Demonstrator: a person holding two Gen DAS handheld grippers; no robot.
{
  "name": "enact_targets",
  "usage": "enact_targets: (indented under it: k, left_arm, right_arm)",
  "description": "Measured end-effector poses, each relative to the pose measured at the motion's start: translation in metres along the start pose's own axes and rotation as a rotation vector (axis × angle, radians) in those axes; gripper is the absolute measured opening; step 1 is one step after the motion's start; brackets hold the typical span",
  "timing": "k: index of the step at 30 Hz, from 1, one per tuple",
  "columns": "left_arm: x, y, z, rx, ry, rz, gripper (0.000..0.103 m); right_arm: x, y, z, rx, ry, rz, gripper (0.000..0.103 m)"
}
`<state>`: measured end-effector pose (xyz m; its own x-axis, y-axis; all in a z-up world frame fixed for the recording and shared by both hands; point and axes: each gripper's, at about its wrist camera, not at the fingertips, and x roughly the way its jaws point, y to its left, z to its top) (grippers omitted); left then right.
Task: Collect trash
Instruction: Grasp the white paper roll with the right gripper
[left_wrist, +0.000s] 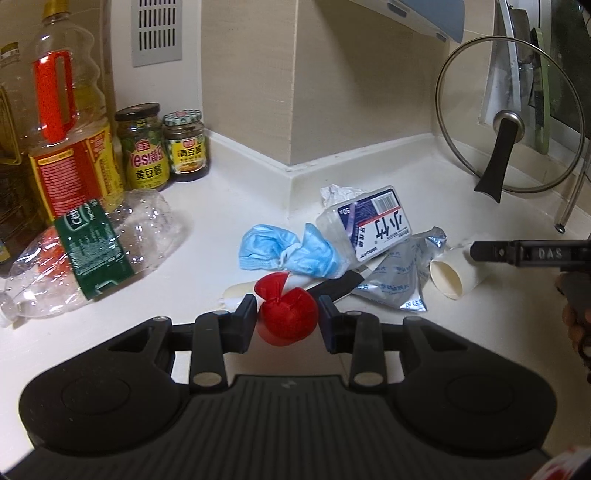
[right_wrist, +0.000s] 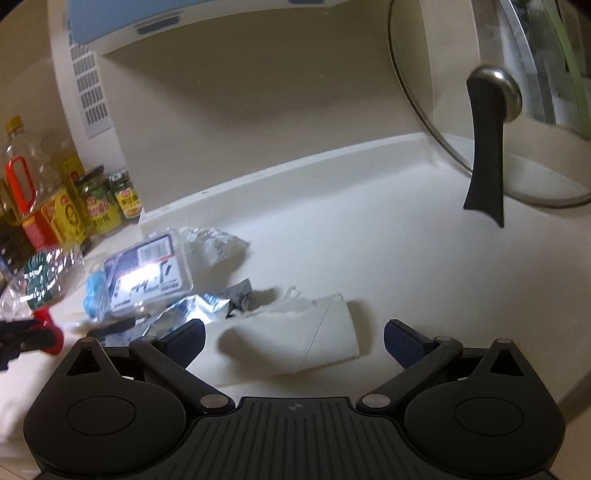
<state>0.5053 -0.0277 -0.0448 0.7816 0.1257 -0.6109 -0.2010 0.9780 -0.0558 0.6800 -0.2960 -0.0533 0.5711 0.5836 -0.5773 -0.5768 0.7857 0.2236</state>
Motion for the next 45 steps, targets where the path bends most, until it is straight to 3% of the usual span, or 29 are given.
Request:
enact_targets:
  k: [3, 4, 5, 10, 22, 29, 37, 43, 45]
  left_arm:
    - [-0.002, 0.002, -0.002, -0.004, 0.003, 0.008, 0.032]
    - [-0.002, 0.002, -0.002, -0.006, 0.005, 0.010, 0.032]
    - [-0.003, 0.003, -0.003, -0.008, 0.006, 0.010, 0.032]
    - [-0.007, 0.003, -0.007, -0.016, 0.007, 0.006, 0.032]
    - [-0.020, 0.010, -0.022, -0.034, 0.025, -0.008, 0.032]
    - [-0.032, 0.019, -0.031, -0.072, 0.032, -0.015, 0.032]
    - [-0.044, 0.022, -0.040, -0.086, 0.037, -0.004, 0.032]
    - [-0.055, 0.027, -0.046, -0.092, 0.036, 0.006, 0.032]
    - [-0.058, 0.029, -0.048, -0.095, 0.036, 0.008, 0.032]
  right_arm:
    - [0.003, -0.005, 0.000, -0.002, 0.002, 0.034, 0.097]
    - [0.003, -0.006, -0.001, -0.008, 0.010, 0.047, 0.083]
    - [0.001, -0.006, -0.002, -0.008, 0.012, 0.059, 0.077]
    - [-0.017, 0.001, -0.015, -0.013, 0.023, 0.088, 0.066]
    - [-0.069, 0.065, -0.062, -0.099, 0.127, 0.234, 0.066]
    - [-0.070, 0.062, -0.051, -0.210, 0.091, 0.118, 0.066]
    - [-0.039, 0.068, -0.042, -0.250, 0.129, 0.179, 0.066]
    - [-0.025, 0.079, -0.045, -0.346, 0.145, 0.165, 0.066]
    - [-0.024, 0.080, -0.046, -0.361, 0.153, 0.170, 0.059]
